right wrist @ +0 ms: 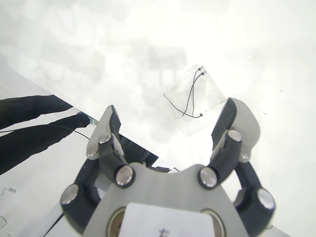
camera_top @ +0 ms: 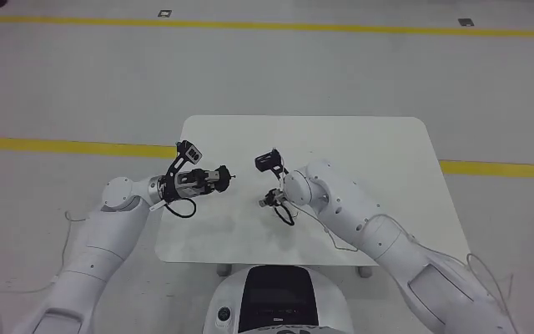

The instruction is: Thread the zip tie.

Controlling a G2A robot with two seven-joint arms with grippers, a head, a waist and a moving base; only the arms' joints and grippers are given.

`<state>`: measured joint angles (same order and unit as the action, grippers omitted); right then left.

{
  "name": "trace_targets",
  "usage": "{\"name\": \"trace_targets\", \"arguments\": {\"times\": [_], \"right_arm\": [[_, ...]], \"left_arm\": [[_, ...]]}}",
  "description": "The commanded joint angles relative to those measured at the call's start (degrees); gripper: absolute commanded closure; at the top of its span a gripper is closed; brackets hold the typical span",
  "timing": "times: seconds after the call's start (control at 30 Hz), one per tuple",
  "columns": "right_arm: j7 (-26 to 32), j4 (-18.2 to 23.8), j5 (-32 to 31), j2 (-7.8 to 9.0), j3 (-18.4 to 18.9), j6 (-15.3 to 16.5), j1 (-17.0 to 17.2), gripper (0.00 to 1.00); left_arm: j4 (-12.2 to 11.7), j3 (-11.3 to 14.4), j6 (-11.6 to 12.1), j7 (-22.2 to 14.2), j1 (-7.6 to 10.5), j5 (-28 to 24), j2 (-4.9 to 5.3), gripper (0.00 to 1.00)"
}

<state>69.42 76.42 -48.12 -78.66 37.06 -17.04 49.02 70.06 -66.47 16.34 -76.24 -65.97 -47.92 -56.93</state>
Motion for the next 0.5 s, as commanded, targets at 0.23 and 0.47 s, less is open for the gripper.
{"name": "trace_targets", "arguments": {"times": [0.23,0.47], "right_arm": [[0.97,-1.16,-1.30,-0.48,-0.02,-1.08,0.32,0.79],[-0.36,-4.41,-1.16,-1.26,-0.32,-1.90,0.44,0.91]], "left_arm": [[0.00,0.00,0.00,0.00,0.00,0.00,0.00,1.00],[0.00,0.00,0.00,0.00,0.00,0.00,0.00,1.00]]}}
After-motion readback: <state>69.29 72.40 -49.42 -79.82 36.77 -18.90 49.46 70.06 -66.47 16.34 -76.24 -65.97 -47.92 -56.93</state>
